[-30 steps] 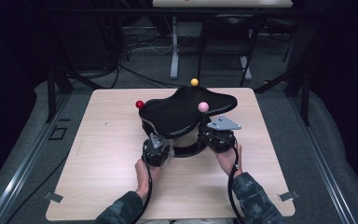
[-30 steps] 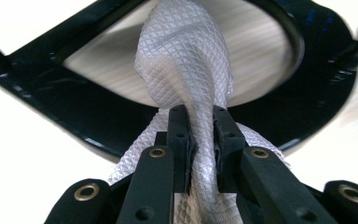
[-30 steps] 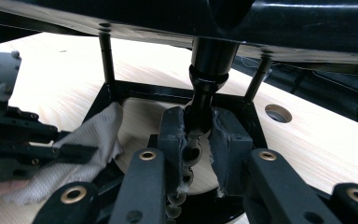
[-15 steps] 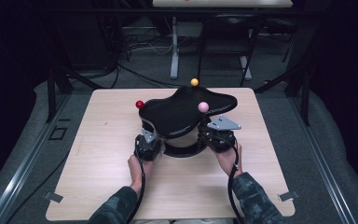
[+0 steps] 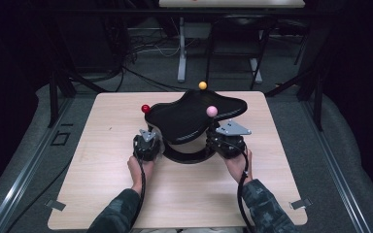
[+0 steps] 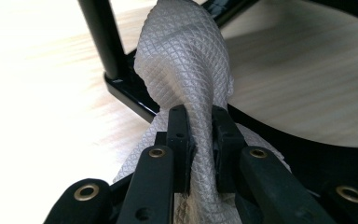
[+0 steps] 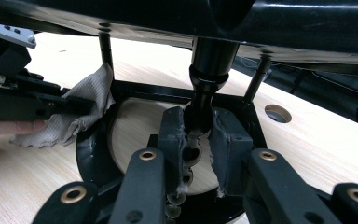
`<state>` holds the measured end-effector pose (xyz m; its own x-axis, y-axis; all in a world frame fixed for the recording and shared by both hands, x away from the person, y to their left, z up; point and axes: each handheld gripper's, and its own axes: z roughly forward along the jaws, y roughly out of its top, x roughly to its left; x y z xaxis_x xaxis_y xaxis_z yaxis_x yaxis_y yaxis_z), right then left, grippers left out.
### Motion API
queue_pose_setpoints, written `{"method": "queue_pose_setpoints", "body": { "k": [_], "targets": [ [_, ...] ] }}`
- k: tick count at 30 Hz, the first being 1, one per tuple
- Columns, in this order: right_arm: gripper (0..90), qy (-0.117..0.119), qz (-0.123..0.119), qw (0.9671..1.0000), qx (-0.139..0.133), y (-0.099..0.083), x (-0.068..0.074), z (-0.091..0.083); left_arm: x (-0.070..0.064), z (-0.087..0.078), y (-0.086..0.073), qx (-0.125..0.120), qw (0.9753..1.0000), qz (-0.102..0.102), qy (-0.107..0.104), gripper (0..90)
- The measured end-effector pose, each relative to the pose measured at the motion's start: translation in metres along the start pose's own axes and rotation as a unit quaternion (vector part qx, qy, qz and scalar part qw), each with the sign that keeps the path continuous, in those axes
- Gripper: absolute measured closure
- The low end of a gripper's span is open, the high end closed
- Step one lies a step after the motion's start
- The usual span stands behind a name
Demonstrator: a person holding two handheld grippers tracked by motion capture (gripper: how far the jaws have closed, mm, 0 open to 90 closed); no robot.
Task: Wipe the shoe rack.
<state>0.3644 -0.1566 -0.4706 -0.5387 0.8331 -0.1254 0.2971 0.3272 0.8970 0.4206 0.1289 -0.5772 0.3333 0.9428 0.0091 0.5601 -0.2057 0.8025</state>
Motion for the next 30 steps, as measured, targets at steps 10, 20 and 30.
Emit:
{"method": "queue_pose_setpoints", "body": {
  "k": [10, 20, 30],
  "targets": [
    [74.6, -0.001, 0.000, 1.0000, 0.000, 0.000, 0.000, 0.000, 0.018, 0.011, 0.012, 0.017, 0.9998, -0.008, 0.003, 80.3],
    [74.7, 0.001, -0.004, 1.0000, 0.002, 0.000, 0.000, 0.000, 0.024, 0.015, 0.018, 0.019, 0.9996, -0.011, 0.019, 80.2],
    [74.7, 0.000, -0.006, 1.0000, 0.002, 0.000, 0.000, 0.000, 0.012, 0.008, 0.013, 0.023, 0.9997, 0.003, -0.005, 80.8]
  ]
}}
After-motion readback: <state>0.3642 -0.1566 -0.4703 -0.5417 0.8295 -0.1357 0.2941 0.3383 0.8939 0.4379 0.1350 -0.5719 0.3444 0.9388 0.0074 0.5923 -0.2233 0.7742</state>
